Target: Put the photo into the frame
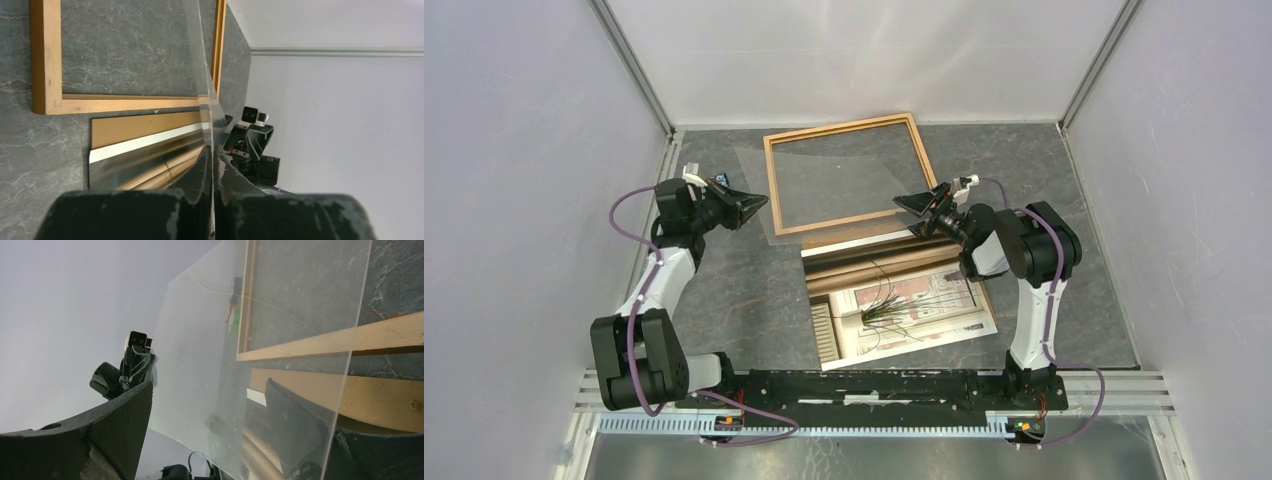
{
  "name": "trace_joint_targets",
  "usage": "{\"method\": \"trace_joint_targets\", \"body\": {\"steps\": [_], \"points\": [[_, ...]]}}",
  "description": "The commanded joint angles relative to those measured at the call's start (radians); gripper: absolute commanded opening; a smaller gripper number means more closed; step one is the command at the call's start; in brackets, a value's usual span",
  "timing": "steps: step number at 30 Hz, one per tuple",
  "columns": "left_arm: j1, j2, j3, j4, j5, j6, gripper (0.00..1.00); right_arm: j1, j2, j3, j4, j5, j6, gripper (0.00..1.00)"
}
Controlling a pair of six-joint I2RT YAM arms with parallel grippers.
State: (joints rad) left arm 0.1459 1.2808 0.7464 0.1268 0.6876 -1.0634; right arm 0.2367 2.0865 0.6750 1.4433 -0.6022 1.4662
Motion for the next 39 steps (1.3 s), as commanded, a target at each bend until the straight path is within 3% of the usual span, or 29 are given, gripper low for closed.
{"method": "trace_joint_targets", "body": {"steps": [1,13,18,25,34,39], "points": [[0.004,-0.018,0.053,-0.047,0.086,0.141,0.02,-0.025,0.02,0.042,0.024,-0.125,-0.074,0.89],[0.009,-0.073,0.061,-0.058,0.102,0.274,0.02,-0.064,0.065,0.067,-0.031,-0.196,-0.148,0.92],[0.009,-0.071,0.042,0.011,0.143,0.25,0.02,-0.069,0.082,0.087,0.024,-0.223,-0.132,0.88],[0.009,-0.1,0.07,-0.106,0.106,0.367,0.02,-0.1,0.083,0.113,0.016,-0.293,-0.167,0.87],[0.008,-0.109,0.083,-0.117,0.108,0.397,0.02,-0.128,0.094,0.126,0.009,-0.361,-0.21,0.88],[0.007,-0.113,0.098,-0.151,0.105,0.464,0.02,-0.135,0.096,0.155,-0.018,-0.409,-0.253,0.8]]}}
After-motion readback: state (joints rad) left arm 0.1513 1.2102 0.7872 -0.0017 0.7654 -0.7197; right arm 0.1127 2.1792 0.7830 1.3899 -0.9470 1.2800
